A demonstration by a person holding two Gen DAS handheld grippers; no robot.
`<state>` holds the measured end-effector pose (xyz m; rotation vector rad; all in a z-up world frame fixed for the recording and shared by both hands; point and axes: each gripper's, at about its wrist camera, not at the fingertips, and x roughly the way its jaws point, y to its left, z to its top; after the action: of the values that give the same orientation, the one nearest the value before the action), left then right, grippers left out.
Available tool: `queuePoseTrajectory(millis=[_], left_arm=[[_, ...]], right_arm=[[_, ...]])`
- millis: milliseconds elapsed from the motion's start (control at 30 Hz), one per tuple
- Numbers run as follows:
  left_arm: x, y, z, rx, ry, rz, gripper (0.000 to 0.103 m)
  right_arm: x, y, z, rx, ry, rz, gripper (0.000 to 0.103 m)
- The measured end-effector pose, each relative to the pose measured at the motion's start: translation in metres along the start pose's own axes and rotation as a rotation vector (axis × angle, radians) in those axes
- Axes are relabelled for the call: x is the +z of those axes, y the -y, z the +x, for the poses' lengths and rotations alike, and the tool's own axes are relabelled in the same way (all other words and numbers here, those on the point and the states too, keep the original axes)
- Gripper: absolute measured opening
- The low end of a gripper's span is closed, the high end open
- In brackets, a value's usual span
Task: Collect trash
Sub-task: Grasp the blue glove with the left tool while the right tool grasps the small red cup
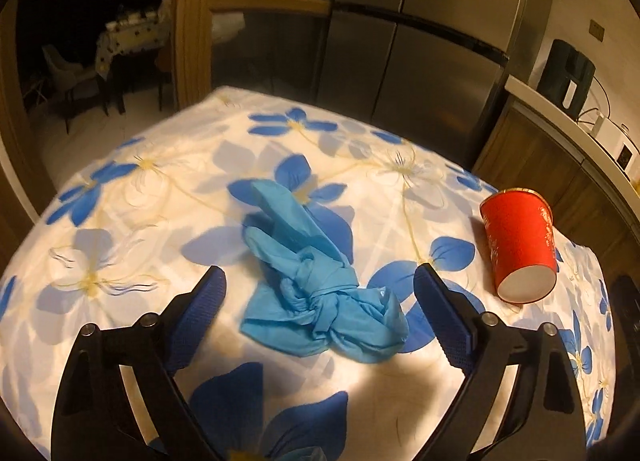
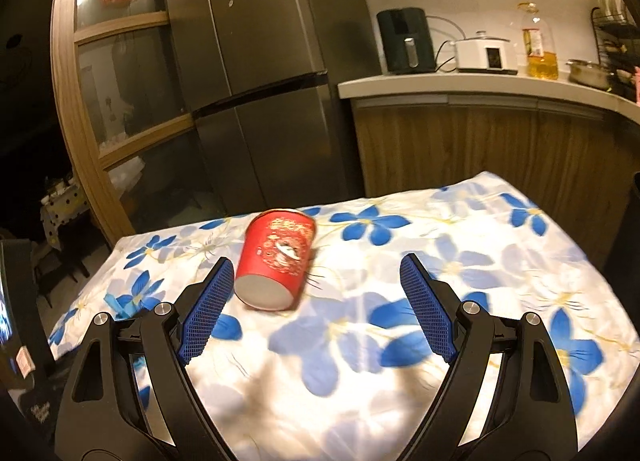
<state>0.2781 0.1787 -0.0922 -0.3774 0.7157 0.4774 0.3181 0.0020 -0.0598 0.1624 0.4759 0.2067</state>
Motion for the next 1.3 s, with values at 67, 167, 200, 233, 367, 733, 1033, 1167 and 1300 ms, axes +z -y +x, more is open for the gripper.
queuePoseTrajectory(millis=[67, 167, 200, 233, 367, 733, 1033, 1167, 1300], left_arm=[[0.0, -0.002, 0.008, -0.016, -0.038, -0.009, 0.079], [-0.001, -0.003, 0.014, -0.023, -0.06, -0.017, 0.073], [-0.001, -0.003, 0.014, -0.033, -0.059, -0.015, 0.069], [-0.001, -0.003, 0.014, -0.036, -0.061, -0.015, 0.061], [-0.002, -0.007, 0.014, -0.06, -0.06, -0.033, 0.041], [-0.003, -0.018, 0.007, -0.128, -0.005, -0.081, 0.022], [-0.002, -0.019, 0.006, -0.158, 0.008, -0.072, 0.02], [-0.002, -0.019, 0.003, -0.171, 0.023, -0.068, 0.02], [-0.002, -0.016, -0.004, -0.188, 0.046, -0.045, 0.019]], right_arm=[[0.0, -0.005, 0.012, 0.007, -0.013, 0.001, 0.084], [0.001, -0.012, 0.029, 0.01, -0.033, 0.008, 0.084], [0.002, -0.014, 0.036, 0.011, -0.044, 0.014, 0.084], [0.003, -0.016, 0.042, 0.016, -0.056, 0.025, 0.084], [0.006, -0.02, 0.061, 0.024, -0.084, 0.055, 0.084], [0.006, -0.029, 0.103, 0.022, -0.179, 0.1, 0.083], [0.004, -0.021, 0.111, 0.046, -0.236, 0.147, 0.061], [0.005, -0.013, 0.094, 0.054, -0.217, 0.147, 0.06], [0.005, -0.003, 0.066, 0.045, -0.183, 0.116, 0.06]])
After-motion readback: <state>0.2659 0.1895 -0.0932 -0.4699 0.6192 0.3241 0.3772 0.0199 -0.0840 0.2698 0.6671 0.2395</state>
